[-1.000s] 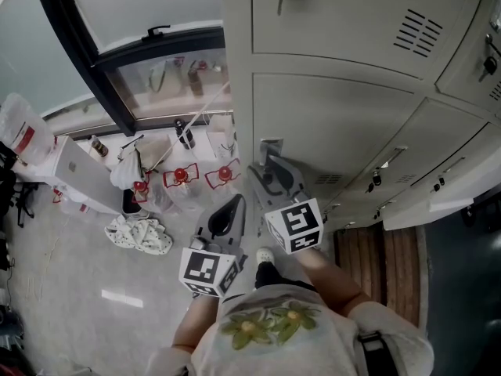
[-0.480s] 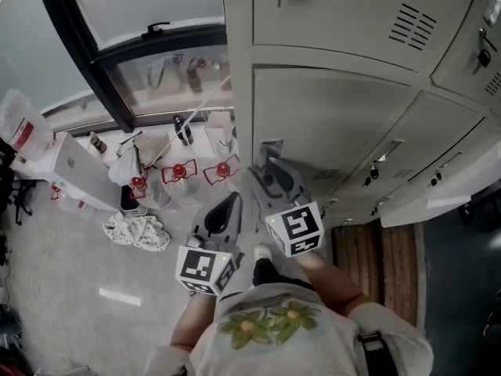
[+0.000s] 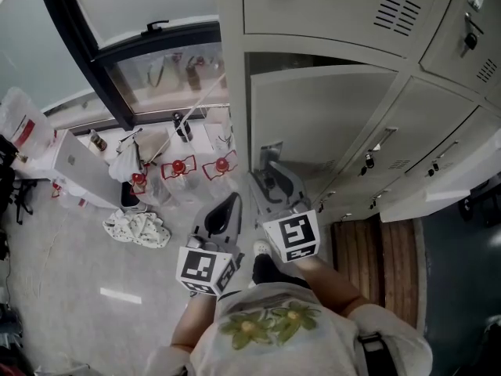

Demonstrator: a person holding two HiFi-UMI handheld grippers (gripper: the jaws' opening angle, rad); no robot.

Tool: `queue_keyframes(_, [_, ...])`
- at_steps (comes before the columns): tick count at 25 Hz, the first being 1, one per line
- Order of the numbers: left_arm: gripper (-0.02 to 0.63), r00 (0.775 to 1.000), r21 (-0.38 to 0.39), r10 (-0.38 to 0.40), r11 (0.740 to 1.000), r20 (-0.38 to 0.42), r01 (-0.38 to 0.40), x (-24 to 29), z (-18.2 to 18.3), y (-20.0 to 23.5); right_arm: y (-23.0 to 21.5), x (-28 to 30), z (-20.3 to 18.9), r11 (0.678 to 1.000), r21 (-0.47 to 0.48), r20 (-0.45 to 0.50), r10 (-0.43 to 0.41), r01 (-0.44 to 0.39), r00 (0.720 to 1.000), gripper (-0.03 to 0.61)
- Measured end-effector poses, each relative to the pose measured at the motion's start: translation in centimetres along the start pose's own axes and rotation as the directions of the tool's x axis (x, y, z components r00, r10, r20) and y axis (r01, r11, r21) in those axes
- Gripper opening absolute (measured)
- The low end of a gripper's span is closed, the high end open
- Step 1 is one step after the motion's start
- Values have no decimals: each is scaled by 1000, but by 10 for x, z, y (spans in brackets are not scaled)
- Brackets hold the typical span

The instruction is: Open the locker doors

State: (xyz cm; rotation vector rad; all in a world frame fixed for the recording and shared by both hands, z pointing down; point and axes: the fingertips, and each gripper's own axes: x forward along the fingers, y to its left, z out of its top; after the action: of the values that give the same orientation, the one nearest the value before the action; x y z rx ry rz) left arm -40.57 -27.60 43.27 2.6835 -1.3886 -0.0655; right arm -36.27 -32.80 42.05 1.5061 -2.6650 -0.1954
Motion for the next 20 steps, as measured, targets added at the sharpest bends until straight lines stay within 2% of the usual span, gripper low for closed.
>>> queue_keyframes(11, [28, 1000, -1, -7, 1000, 0, 7, -17, -7, -27, 5, -33, 0, 999, -30, 1, -38, 38, 999, 127])
queue_keyframes(20, [28, 1000, -1, -19, 1000, 3, 19, -30, -12, -50, 8, -62, 0, 1000, -10, 4, -26, 26, 1000, 129])
